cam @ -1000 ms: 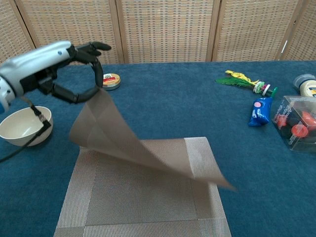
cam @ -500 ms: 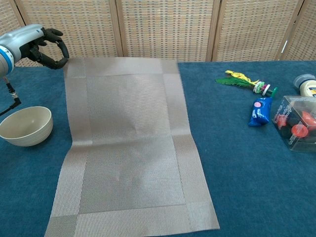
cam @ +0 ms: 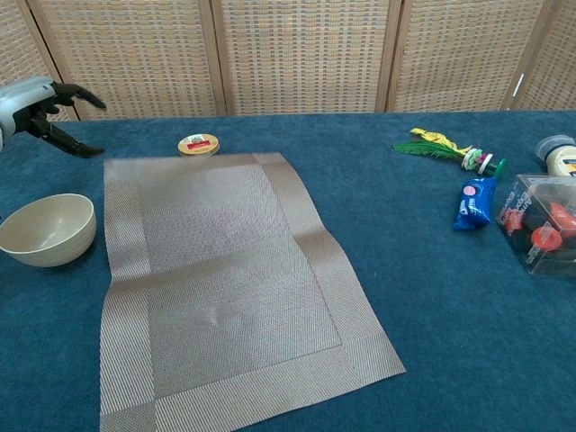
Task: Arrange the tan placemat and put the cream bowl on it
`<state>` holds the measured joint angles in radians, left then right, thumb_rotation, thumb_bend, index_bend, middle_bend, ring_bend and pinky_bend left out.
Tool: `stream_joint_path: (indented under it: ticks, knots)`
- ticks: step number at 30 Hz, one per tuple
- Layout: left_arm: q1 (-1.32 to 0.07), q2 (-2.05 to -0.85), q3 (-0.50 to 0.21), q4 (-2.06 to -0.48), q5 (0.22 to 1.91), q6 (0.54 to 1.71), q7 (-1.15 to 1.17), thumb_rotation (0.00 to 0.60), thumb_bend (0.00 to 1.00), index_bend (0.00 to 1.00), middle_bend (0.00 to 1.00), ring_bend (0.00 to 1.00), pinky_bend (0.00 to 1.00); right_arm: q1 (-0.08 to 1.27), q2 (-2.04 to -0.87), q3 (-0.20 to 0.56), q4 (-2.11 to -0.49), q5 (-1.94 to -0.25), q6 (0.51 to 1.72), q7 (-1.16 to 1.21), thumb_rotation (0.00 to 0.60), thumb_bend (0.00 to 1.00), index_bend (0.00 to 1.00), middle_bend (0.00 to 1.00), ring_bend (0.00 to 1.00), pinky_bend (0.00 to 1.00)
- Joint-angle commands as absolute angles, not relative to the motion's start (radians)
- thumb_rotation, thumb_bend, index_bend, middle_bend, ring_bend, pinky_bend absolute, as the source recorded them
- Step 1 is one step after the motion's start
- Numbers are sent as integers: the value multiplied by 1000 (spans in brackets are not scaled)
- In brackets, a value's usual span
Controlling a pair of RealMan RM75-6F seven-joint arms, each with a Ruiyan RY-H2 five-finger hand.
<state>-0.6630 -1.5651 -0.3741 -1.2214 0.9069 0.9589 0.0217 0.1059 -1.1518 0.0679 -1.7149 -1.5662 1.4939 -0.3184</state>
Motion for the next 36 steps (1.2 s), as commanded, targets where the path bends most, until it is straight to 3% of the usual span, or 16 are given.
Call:
stream_joint_path:
  ticks: [1,9,21,29,36]
  knots:
    - [-614,-1528,-365,-1283,1006,1044,-68,600,0,0,0,0,0,110,-1155,61,-1709,-1577,1487,-316,600,0,0,0,0,0]
    - [-507,-1374,-334,-1505,1057,1171,-28,600,0,0,0,0,0,144,-1170,36,-1677,-1646,1450,-295,600,0,10,0,0,0]
    - [-300,-1132,-209,-1882,1119,1481,298,600,0,0,0,0,0,358,-1214,-52,-1530,-1912,1230,-146,600,0,99,0,0,0]
    - [-231,-1110,-136,-1913,1199,1541,326,600,0,0,0,0,0,467,-1310,-57,-1492,-1951,1131,-86,600,0,108,0,0,0]
    - [-217,-1120,-125,-1894,1207,1535,320,600,0,0,0,0,0,541,-1400,-37,-1484,-1916,1009,-132,600,0,100,0,0,0]
